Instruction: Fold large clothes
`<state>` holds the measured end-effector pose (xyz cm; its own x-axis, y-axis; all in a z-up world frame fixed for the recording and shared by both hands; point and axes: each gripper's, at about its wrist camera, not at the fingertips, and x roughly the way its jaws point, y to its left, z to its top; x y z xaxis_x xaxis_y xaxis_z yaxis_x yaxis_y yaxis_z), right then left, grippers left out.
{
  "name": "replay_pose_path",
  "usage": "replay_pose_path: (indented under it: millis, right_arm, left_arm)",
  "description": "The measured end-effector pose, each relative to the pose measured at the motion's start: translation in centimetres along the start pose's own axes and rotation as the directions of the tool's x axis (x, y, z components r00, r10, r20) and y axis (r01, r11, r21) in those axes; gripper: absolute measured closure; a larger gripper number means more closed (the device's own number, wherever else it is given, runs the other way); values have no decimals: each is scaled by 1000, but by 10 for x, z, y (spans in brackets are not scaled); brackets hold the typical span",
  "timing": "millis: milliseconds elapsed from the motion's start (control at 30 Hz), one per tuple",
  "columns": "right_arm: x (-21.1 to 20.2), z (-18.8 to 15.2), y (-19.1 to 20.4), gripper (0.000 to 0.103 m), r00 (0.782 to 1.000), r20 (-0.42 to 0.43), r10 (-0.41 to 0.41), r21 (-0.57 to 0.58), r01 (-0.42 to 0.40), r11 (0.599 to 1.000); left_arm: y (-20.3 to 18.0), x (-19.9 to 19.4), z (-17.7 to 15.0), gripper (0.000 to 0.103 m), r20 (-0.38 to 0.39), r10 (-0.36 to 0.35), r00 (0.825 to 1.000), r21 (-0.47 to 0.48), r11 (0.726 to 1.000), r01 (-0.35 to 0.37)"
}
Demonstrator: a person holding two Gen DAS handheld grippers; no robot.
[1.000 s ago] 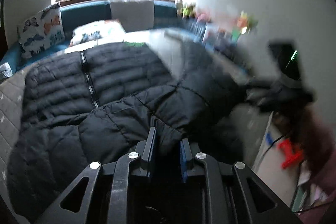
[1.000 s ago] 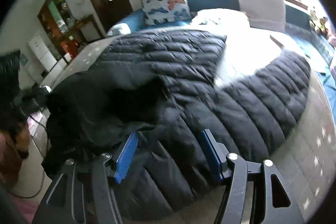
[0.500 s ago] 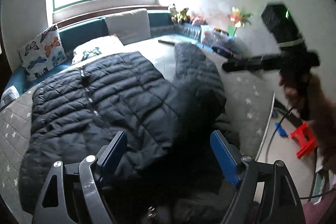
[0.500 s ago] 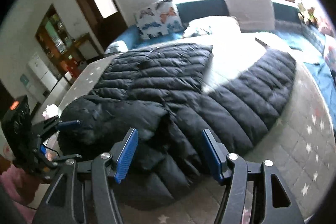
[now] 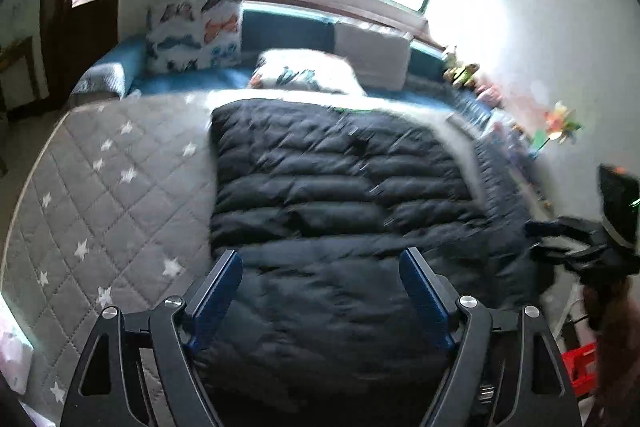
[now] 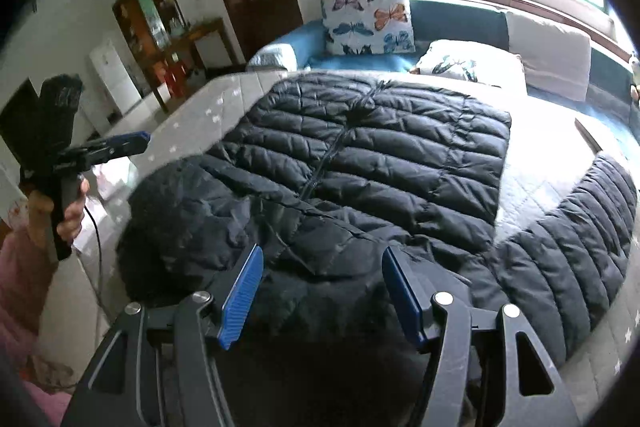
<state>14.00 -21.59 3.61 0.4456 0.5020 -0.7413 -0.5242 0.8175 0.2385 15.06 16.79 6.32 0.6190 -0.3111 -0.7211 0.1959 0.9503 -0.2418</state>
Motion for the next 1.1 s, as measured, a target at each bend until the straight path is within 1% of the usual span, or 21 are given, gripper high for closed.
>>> replay_pose_path:
  millis: [67, 133, 167, 233, 267, 333, 400, 567, 667, 733, 800, 833, 900, 1000, 1067, 1100]
  right_arm:
    - [12, -4, 0, 35, 999, -33, -8, -5, 8, 1000]
    - [23, -13, -1, 35, 997, -72, -27, -17, 25, 1000]
    - [28, -17, -2, 35, 995, -95, -35, -28, 33, 999]
    - [43, -32, -6, 35, 985, -156, -76, -59, 68, 996]
    - [48, -39, -9, 35, 982, -171, -82, -70, 71, 995]
    - [53, -52, -14, 35, 984, -167, -70, -89, 55, 994]
    - [51, -57, -17, 35, 987, -151, -56, -91, 42, 995]
    - [34, -54, -19, 35, 982, -171, -77, -66, 67, 996]
    - [12, -52, -19, 35, 989, -136, -57, -33, 53, 998]
    - [9, -57, -19, 35, 991, -129, -47, -37, 43, 998]
    - [21, -68, -26, 35, 984, -170, -55, -36, 50, 998]
    - [23, -72, -30, 35, 984, -172, -34, -15, 32, 999]
    - [18, -73, -37, 35, 989, -151, 8, 30, -4, 1000]
    - [-1, -69, -47, 35, 994, -103, 26, 68, -19, 997]
    - [-19, -68, -60, 35, 998, -67, 10, 90, -4, 996]
    - [-27, -68, -69, 35, 999, -52, -7, 102, 13, 995]
  left_arm:
    - [7, 20, -15, 18, -68, 11, 998, 20, 1000, -10]
    - [11, 33, -31, 17, -94, 19, 995, 35, 999, -16]
    - [12, 37, -37, 18, -97, 25, 995, 46, 999, -21]
    - [12, 38, -50, 16, -73, 41, 997, 80, 996, -35]
    - [12, 38, -54, 16, -68, 49, 996, 93, 995, -43]
    - [12, 43, -59, 16, -67, 63, 996, 105, 993, -56]
    - [12, 50, -61, 16, -77, 70, 995, 108, 992, -62]
    - [8, 55, -58, 16, -100, 118, 988, 136, 985, -104]
    - [0, 46, -50, 16, -95, 145, 985, 132, 982, -131]
    - [-11, 34, -45, 16, -65, 150, 986, 144, 980, -140]
    - [-24, 22, -41, 16, -42, 133, 990, 149, 981, -126]
    - [-35, 15, -38, 16, -28, 112, 993, 153, 982, -107]
    - [-51, 6, -36, 16, -24, 88, 996, 165, 983, -83]
    - [-85, 2, -32, 16, -27, 24, 999, 203, 979, -17]
    - [-110, 12, -31, 16, -54, -20, 998, 229, 973, 32]
    - [-118, 15, -31, 16, -62, -25, 998, 237, 971, 39]
